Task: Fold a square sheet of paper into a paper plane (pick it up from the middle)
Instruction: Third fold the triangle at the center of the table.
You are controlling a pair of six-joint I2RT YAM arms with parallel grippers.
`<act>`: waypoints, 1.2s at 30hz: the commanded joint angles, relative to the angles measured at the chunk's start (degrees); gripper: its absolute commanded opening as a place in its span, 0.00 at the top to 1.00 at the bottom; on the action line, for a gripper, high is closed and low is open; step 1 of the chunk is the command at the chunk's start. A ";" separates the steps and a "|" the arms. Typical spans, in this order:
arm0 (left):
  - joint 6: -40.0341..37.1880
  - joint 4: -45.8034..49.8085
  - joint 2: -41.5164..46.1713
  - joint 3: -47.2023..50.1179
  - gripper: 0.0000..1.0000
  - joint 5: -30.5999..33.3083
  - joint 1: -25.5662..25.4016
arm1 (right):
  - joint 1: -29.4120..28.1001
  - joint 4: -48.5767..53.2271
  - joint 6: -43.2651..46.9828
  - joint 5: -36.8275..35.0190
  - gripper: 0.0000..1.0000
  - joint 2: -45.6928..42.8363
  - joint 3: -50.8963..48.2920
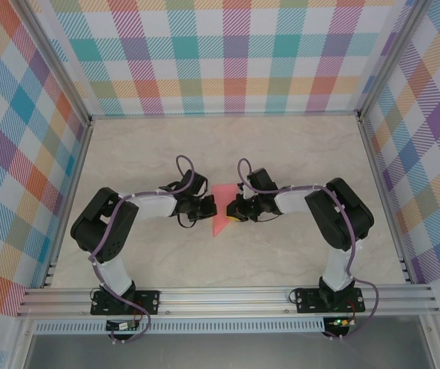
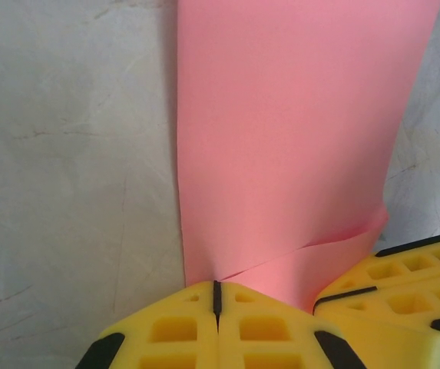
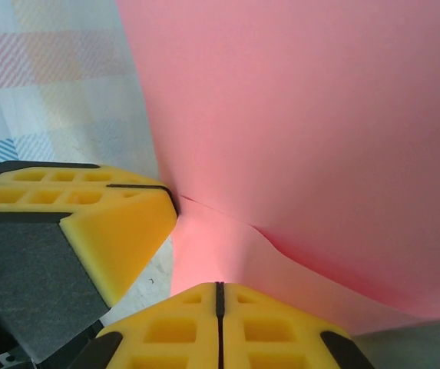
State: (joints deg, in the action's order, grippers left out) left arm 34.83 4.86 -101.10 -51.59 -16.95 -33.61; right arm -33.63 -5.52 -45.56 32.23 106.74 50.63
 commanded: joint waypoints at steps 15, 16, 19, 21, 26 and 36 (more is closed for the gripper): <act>-0.90 4.11 4.97 -0.65 0.97 1.22 -0.66 | -0.12 -0.10 1.88 1.06 0.93 2.43 1.49; -0.54 3.41 5.61 -0.24 0.95 0.39 -0.66 | -0.12 -0.10 1.88 1.08 0.93 2.34 1.49; 0.70 0.24 7.11 1.53 0.88 -2.34 -0.71 | -0.13 0.15 1.99 1.17 0.93 2.25 1.66; 1.60 -1.79 7.63 2.57 0.87 -4.00 -0.84 | -0.12 0.04 1.97 1.17 0.93 2.17 1.66; 2.07 -2.48 6.35 3.34 0.89 -4.24 -1.20 | -0.12 -0.25 1.97 1.34 0.93 1.81 1.66; 2.02 -2.74 3.33 2.91 0.95 -4.24 -1.47 | -0.12 -1.51 2.32 2.26 0.93 0.75 1.66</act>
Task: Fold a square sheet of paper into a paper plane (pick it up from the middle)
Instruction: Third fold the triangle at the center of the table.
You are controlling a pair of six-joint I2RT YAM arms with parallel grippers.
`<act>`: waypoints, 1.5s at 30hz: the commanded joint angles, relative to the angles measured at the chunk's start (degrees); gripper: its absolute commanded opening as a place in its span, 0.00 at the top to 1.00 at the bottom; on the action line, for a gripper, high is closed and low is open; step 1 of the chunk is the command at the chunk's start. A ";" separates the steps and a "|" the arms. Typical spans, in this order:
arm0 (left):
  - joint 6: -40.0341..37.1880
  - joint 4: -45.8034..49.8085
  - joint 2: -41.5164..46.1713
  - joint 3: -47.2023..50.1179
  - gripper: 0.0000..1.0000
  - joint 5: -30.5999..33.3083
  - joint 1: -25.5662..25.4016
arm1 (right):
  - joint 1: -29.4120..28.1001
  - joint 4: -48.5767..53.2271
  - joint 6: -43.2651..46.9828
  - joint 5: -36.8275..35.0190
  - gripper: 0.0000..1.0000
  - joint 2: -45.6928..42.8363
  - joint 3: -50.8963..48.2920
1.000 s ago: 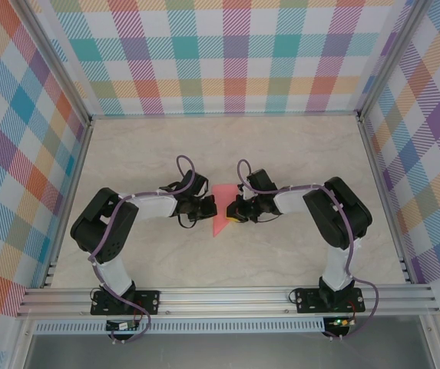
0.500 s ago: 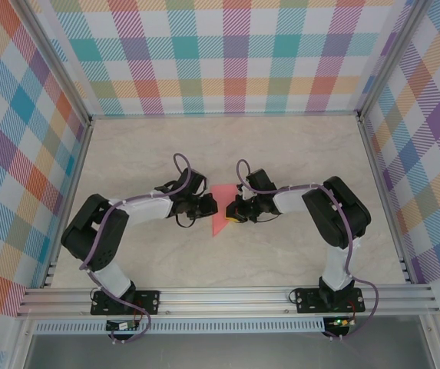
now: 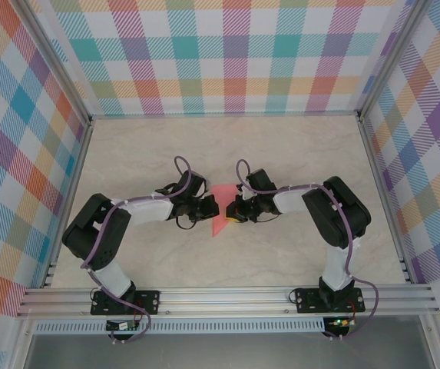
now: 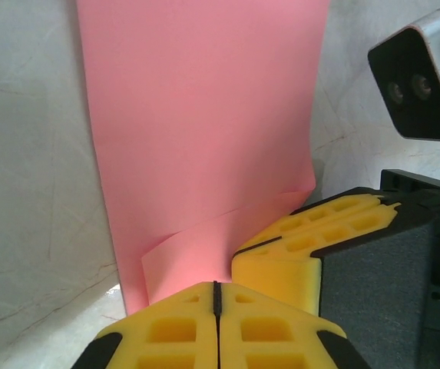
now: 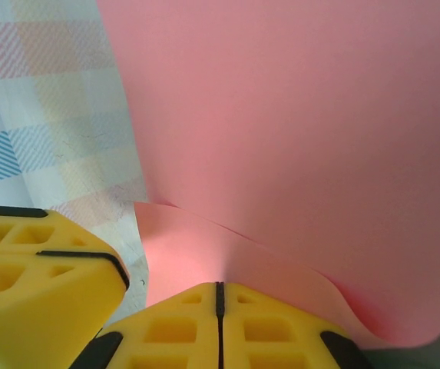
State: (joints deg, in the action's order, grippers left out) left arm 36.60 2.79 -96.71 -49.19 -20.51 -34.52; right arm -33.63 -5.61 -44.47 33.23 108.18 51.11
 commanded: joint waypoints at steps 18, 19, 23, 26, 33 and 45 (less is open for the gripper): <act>-0.04 2.53 0.84 0.16 0.75 4.52 -0.54 | -0.13 0.34 1.90 -1.50 0.90 -3.29 0.92; -0.15 2.73 1.15 0.23 0.72 4.84 -0.54 | -0.12 0.33 1.78 -1.50 0.90 -3.29 0.92; -0.18 2.93 1.70 0.55 0.67 5.64 -0.54 | -0.12 0.51 1.76 -1.50 0.90 -3.15 1.09; -0.12 3.07 1.87 0.67 0.66 6.23 -0.50 | -0.12 0.52 1.80 -1.50 0.90 -3.20 1.09; -0.06 3.45 1.59 0.95 0.64 6.28 -0.55 | -0.12 0.60 1.58 -1.76 0.90 -3.48 1.02; 1.36 -2.91 2.05 3.23 0.77 0.85 -0.46 | -0.12 0.49 1.31 -2.03 0.90 -3.59 0.83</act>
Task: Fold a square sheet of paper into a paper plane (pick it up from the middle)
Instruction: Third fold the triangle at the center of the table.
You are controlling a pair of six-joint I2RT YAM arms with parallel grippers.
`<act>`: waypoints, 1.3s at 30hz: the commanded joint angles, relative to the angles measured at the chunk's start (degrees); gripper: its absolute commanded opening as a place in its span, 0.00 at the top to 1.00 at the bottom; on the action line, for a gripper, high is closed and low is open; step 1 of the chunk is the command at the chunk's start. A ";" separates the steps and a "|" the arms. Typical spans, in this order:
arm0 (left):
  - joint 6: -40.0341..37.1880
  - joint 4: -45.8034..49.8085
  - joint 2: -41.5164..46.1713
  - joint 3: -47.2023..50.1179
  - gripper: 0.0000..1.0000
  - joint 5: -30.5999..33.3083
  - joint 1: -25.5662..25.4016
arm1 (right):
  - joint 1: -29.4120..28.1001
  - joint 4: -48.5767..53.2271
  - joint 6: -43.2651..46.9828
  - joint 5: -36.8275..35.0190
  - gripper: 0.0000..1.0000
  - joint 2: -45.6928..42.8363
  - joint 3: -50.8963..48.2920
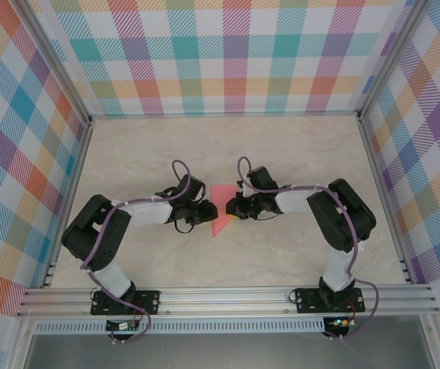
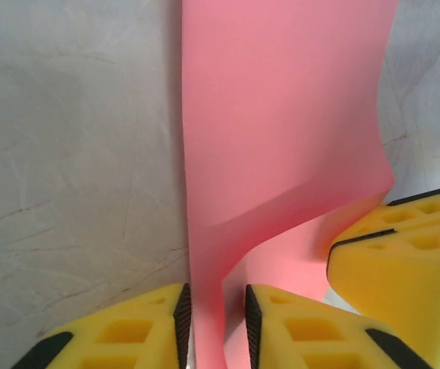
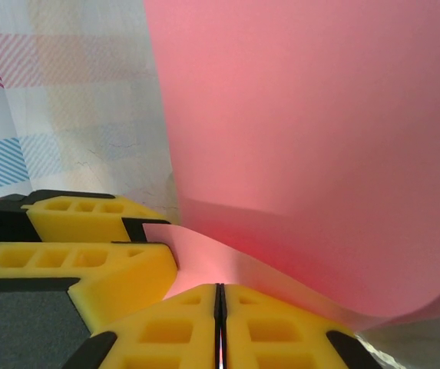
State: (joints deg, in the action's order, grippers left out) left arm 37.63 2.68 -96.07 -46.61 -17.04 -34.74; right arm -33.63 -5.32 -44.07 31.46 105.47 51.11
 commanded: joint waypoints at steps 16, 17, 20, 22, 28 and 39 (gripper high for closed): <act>-1.81 0.67 0.31 -1.14 0.97 2.67 -0.15 | -0.13 1.02 1.54 0.12 0.90 -0.94 1.00; -1.93 0.67 0.07 -1.36 0.97 2.50 -0.15 | -0.13 0.94 1.50 0.50 0.90 -0.60 1.09; -2.07 0.58 -0.56 -1.70 0.97 2.35 -0.15 | -0.12 0.59 1.45 1.44 0.90 0.09 1.28; -2.12 0.20 -1.03 -1.79 0.97 1.86 -0.15 | -0.12 0.59 1.47 1.70 0.90 0.19 1.21; -2.33 -0.16 -2.09 -2.19 0.97 0.83 -0.15 | -0.12 1.88 1.69 1.37 0.90 0.84 1.27; -2.91 -0.61 -2.98 -2.83 0.97 0.29 -0.15 | -0.12 4.17 1.54 -1.17 0.91 1.58 1.70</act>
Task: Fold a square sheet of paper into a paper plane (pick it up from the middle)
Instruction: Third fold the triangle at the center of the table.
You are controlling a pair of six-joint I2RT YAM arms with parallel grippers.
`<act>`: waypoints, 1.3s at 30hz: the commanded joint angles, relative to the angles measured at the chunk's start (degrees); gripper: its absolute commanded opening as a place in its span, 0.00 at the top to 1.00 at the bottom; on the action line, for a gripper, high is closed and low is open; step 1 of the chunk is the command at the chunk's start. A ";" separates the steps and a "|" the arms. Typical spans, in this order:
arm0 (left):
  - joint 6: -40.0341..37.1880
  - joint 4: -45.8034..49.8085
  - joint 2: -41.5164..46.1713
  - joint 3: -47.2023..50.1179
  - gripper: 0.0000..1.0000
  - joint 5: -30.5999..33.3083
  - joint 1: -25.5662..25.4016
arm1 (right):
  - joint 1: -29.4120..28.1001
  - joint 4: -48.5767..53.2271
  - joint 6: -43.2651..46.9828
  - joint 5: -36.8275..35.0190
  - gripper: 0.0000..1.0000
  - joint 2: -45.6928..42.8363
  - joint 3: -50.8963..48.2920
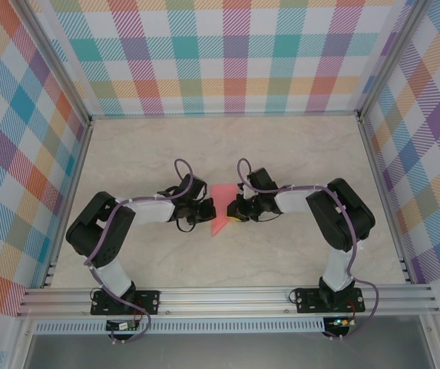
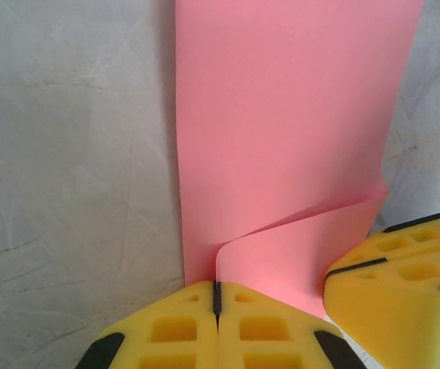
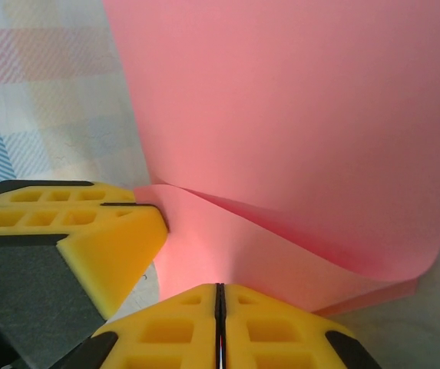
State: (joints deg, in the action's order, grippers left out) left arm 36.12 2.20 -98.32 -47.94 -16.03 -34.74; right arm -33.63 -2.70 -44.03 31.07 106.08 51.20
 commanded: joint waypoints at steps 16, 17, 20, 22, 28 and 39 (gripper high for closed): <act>-1.45 0.81 -1.81 -1.77 0.97 0.72 -0.15 | -0.12 2.70 1.57 -1.98 0.91 2.11 1.80; -1.41 0.93 -1.90 -1.72 0.98 0.87 -0.15 | -0.12 2.82 1.58 -2.13 0.91 2.20 1.82; -1.40 1.30 -2.28 -1.74 0.98 1.30 -0.15 | -0.12 3.12 1.67 -2.33 0.91 2.79 1.72; -1.43 1.52 -2.39 -1.72 0.98 1.69 -0.15 | -0.14 3.39 1.66 -2.61 0.92 3.08 1.63; -1.36 3.70 -0.78 -2.39 0.90 3.66 -0.15 | -0.12 5.53 1.69 -4.20 0.92 3.34 1.81; 4.19 4.28 11.20 1.76 0.72 3.51 -0.50 | -0.13 8.73 0.79 -6.42 0.92 3.57 2.06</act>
State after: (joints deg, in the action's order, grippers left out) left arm 37.91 5.89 -89.91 -48.56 -12.40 -34.85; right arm -33.65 1.19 -44.05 28.86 107.77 53.69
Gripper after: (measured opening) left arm 0.278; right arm 0.079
